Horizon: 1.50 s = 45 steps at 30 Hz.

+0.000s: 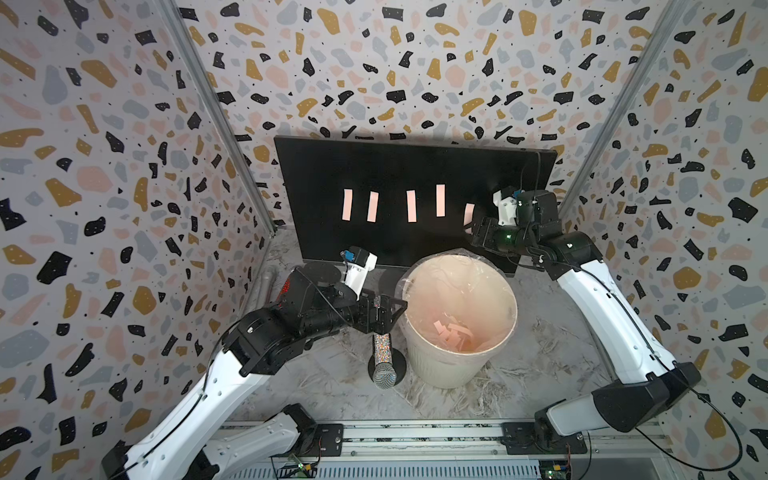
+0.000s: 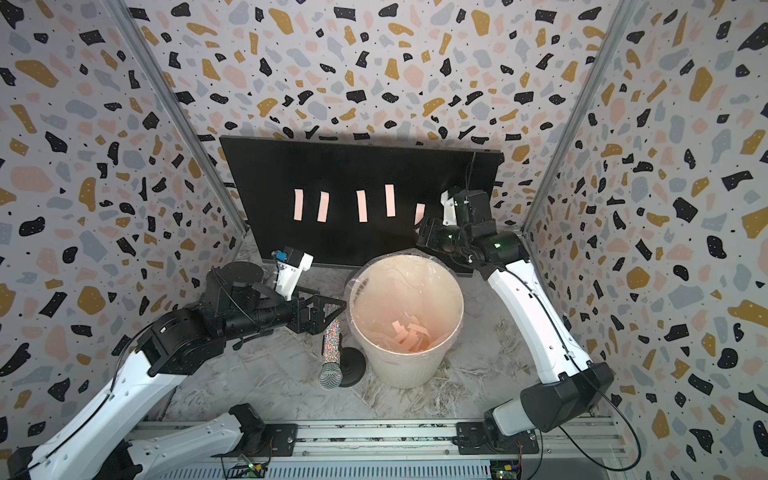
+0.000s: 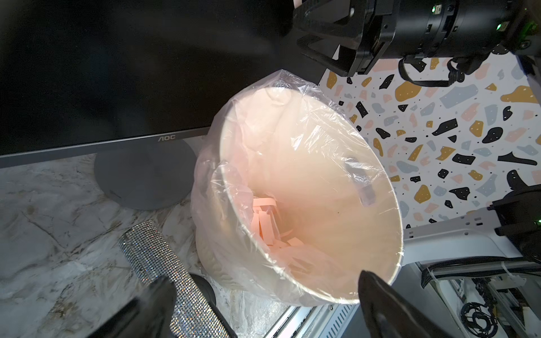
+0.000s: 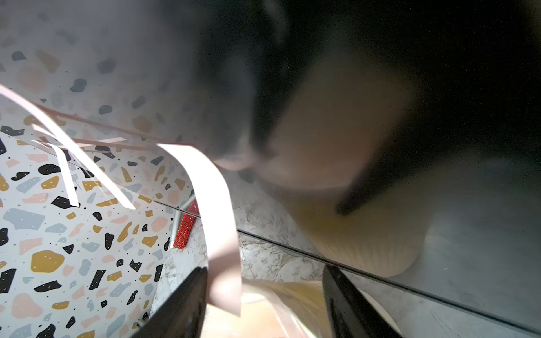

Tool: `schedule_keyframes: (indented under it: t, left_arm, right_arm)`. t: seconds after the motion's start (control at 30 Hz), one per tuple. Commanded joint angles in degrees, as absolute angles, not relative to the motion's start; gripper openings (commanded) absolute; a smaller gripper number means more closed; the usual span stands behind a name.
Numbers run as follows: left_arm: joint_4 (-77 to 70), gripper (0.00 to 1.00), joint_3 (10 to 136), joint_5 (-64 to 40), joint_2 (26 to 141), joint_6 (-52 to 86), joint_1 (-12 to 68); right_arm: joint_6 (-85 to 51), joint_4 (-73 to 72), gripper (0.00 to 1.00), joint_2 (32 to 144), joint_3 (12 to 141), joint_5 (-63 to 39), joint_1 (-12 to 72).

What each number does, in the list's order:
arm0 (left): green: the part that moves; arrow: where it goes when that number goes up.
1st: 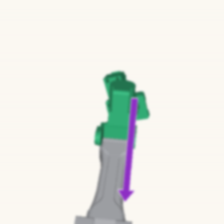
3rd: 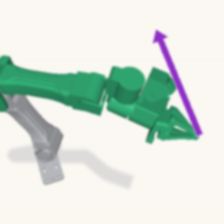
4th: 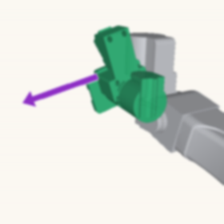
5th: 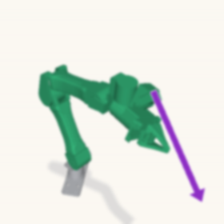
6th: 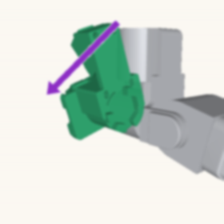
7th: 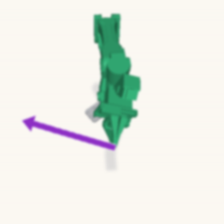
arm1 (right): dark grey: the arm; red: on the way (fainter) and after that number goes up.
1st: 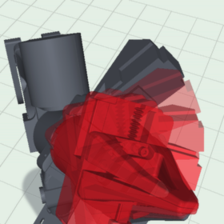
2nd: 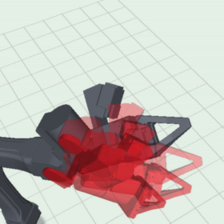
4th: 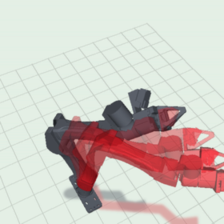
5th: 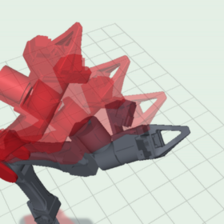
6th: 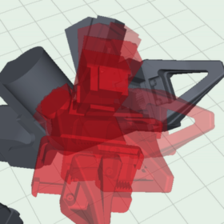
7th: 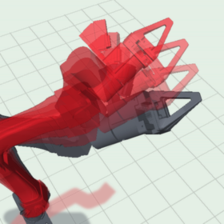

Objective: Remove the sticky note from the monitor
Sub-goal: Tear off the sticky note from the monitor.

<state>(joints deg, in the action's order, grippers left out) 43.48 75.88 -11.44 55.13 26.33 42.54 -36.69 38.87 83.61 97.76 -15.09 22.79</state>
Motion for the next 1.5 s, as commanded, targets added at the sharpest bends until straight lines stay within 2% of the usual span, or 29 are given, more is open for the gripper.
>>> schedule_keyframes:
  t: [0.0,0.8,1.47]
  left_arm:
    - [42.5,0.99,76.4,-11.1,54.8,25.4,42.9]
    - [42.6,1.0,75.6,-10.9,54.0,25.4,42.9]
    - [43.0,0.99,75.9,-10.6,53.3,25.8,42.9]
  right_arm:
    - [-40.4,33.0,0.64,81.0,96.2,-17.7,22.3]
    - [-45.8,24.1,0.25,78.8,91.1,-20.0,21.4]
    - [-46.0,23.8,0.0,77.7,91.0,-20.2,21.5]
